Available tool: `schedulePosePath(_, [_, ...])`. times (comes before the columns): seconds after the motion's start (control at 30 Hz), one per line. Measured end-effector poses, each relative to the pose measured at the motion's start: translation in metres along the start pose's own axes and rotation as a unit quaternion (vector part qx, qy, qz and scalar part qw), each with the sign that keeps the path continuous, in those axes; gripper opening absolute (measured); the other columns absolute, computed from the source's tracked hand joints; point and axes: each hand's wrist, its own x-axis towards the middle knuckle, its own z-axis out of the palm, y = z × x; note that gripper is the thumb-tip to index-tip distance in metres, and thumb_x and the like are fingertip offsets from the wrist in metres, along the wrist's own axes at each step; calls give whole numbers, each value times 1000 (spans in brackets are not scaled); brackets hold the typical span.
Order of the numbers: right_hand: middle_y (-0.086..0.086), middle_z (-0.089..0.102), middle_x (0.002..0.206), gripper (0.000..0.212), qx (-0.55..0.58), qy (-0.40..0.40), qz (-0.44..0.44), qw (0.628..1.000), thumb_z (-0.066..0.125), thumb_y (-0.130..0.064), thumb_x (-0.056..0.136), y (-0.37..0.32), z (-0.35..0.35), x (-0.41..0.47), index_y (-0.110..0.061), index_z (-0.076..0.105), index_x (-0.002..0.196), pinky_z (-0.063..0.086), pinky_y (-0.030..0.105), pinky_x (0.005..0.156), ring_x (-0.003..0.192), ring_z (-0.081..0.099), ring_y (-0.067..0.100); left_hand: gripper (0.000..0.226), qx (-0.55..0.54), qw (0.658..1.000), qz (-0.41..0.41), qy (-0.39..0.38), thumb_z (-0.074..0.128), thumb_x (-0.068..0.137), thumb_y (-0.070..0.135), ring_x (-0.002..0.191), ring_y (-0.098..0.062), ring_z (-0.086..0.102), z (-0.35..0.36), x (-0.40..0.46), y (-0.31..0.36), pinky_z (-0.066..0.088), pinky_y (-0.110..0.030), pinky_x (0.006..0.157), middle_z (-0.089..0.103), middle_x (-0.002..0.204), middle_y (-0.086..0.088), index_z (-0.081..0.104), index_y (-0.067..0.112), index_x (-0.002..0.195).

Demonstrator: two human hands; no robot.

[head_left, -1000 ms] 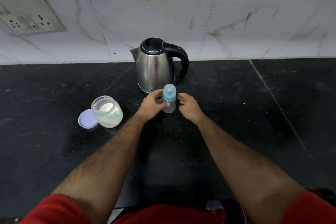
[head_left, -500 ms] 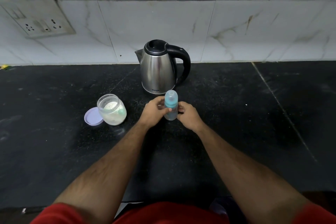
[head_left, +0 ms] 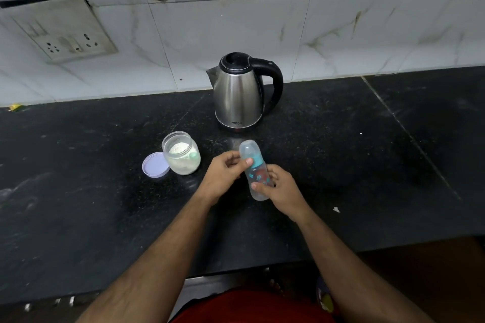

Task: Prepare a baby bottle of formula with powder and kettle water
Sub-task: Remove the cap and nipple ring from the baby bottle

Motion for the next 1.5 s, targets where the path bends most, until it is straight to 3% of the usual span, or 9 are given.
schedulePosePath(0.07, [-1,72,110,41,9,-11,5,1000,79,-13,83,-1,5,-11,-17,63,121,56,30,89,102,69,9,28,-69,997,-4,-29,72,89,20,101,-18,73,-7,-5,5,58,-29,84,76,107,-6,68,15,116])
schedulePosePath(0.2, [-1,73,111,38,44,-23,19,999,78,-16,85,-10,13,-26,-20,63,120,57,31,91,105,69,10,24,-100,993,3,-69,69,90,9,93,-19,74,-14,-11,14,58,-26,77,77,99,-8,68,9,114])
schedulePosePath(0.6, [5,70,113,36,1,14,-5,1000,72,-17,90,-29,30,-51,-13,60,124,54,43,97,107,67,17,14,-66,995,33,-73,70,91,19,90,-19,75,-13,-27,21,58,-26,75,78,96,-8,71,17,105])
schedulePosePath(0.73, [2,68,116,43,-34,44,-16,998,73,-19,88,-29,37,-56,-13,58,128,53,44,98,109,65,14,6,-64,997,22,-47,71,91,23,91,-21,75,-11,-29,23,61,-36,83,78,93,-8,74,20,95])
schedulePosePath(1.13, [-9,66,110,46,-82,115,-10,990,78,-27,84,-24,23,-50,-21,58,125,54,23,86,100,64,4,23,-84,996,37,4,73,88,17,95,-20,74,16,-23,27,59,-33,82,78,99,-5,70,12,110])
schedulePosePath(1.3, [-11,65,109,44,-78,102,25,991,80,-27,82,-11,4,-47,-24,59,120,51,19,83,100,63,3,27,-124,990,45,54,75,87,21,92,-13,74,23,-10,28,57,-25,78,78,99,-4,69,12,111])
schedulePosePath(1.4, [-9,66,106,42,-67,114,45,990,81,-24,80,-2,-11,-44,-22,59,115,47,17,77,98,63,4,31,-86,991,45,93,77,84,27,85,2,71,24,1,27,51,-12,67,78,96,7,69,17,112])
schedulePosePath(1.5, [-9,65,104,40,-57,135,48,988,81,-21,79,3,-30,-39,-22,57,111,47,19,76,97,63,6,34,-68,990,44,114,79,82,21,83,3,70,28,11,20,49,-9,65,78,97,4,69,15,113])
